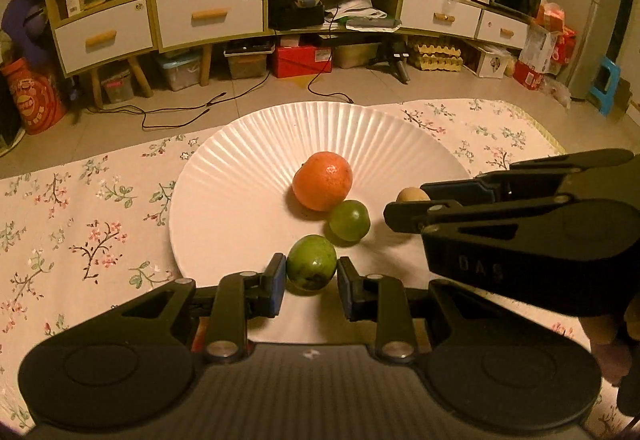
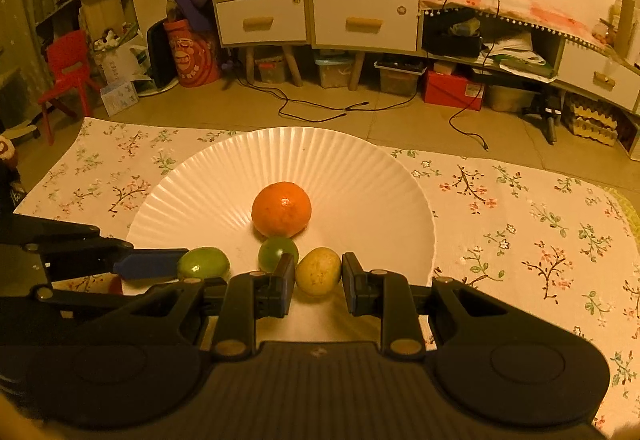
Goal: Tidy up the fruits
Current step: 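Lower the green tomato and open the left gripper while the right gripper releases the yellow tomato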
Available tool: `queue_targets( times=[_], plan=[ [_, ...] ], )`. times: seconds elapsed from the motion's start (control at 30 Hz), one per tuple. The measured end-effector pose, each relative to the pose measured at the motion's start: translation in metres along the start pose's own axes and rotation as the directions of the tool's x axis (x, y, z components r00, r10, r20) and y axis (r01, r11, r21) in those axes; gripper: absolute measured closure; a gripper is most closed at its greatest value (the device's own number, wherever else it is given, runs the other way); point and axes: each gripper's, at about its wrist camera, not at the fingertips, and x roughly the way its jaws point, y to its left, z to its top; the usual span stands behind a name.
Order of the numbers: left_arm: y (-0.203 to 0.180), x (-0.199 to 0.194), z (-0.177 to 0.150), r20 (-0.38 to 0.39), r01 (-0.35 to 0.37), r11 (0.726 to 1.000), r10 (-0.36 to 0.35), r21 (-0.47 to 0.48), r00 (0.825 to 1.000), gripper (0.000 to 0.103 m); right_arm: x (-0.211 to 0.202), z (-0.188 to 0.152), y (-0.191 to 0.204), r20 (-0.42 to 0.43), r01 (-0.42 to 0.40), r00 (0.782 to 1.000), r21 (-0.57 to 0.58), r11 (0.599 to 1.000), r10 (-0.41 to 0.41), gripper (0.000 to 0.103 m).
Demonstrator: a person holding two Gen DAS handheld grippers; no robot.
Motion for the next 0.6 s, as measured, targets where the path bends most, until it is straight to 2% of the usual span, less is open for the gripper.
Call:
queue_targets(
  times=[0.23,0.3,0.37,0.43,0.5,0.6],
  plan=[
    [0.004,-0.007,0.001,0.011,0.004,1.0,-0.004,0.003,1.0,0.078,-0.001,0.0,0.001,-0.013,0.009,1.0,-0.001,1.0,-0.009,0.08],
    [0.006,-0.012,0.0,0.014,0.011,1.0,-0.011,-0.003,1.0,0.075,-0.005,0.0,0.001,-0.013,0.006,1.0,0.006,1.0,-0.006,0.072],
    [0.007,-0.016,-0.001,0.02,0.013,1.0,-0.013,-0.007,1.0,0.07,-0.011,0.0,0.001,-0.005,-0.002,1.0,0.01,1.0,0.002,0.069],
    [0.008,-0.022,-0.003,0.028,0.015,1.0,-0.015,-0.014,0.999,0.064,-0.016,0.0,0.002,0.006,-0.003,1.0,0.012,1.0,0.003,0.062],
    [0.009,-0.027,-0.005,0.036,0.022,0.999,-0.021,-0.023,0.999,0.057,-0.023,0.0,0.003,0.019,-0.002,1.0,0.021,1.0,0.001,0.051],
    [0.009,-0.034,-0.008,0.038,0.026,0.999,-0.025,-0.027,0.999,0.052,-0.029,-0.001,0.003,0.036,-0.008,0.999,0.043,0.999,0.007,0.047]
  ],
)
